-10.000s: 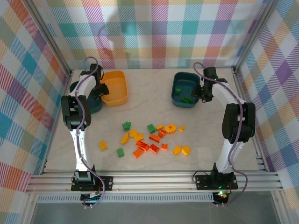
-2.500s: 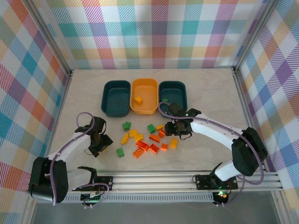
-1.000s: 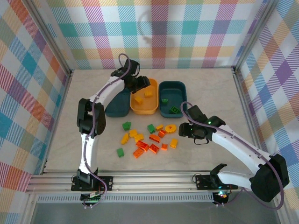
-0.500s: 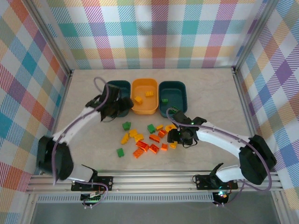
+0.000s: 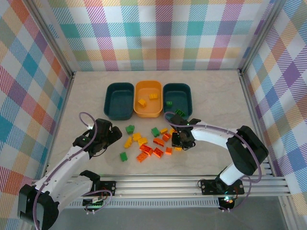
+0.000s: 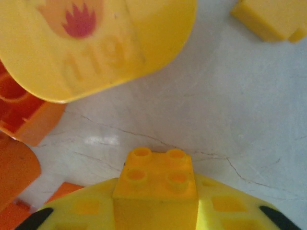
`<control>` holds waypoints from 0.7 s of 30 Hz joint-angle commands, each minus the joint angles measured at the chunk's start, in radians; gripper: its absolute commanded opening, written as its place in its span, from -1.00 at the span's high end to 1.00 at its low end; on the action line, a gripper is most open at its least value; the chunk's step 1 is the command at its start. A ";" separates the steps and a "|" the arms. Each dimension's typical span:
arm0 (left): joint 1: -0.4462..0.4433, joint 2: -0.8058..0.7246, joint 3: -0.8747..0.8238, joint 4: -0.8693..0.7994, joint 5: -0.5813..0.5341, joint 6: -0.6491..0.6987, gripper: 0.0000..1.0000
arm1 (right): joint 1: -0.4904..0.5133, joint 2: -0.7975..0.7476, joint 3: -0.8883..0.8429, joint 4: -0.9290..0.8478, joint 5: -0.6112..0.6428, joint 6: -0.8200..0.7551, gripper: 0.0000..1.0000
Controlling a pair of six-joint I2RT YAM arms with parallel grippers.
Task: Sort the legos into containers by color
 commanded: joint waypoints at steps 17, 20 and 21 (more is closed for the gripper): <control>-0.019 0.168 0.060 -0.015 0.144 0.167 -0.53 | 0.006 0.408 0.846 -0.081 0.166 -0.462 0.60; -0.035 0.119 0.058 -0.062 0.139 0.181 -0.51 | -0.005 0.573 1.064 -0.129 0.154 -0.494 0.56; -0.043 0.112 0.055 -0.068 0.141 0.171 -0.50 | -0.009 0.625 1.137 -0.148 0.145 -0.496 0.50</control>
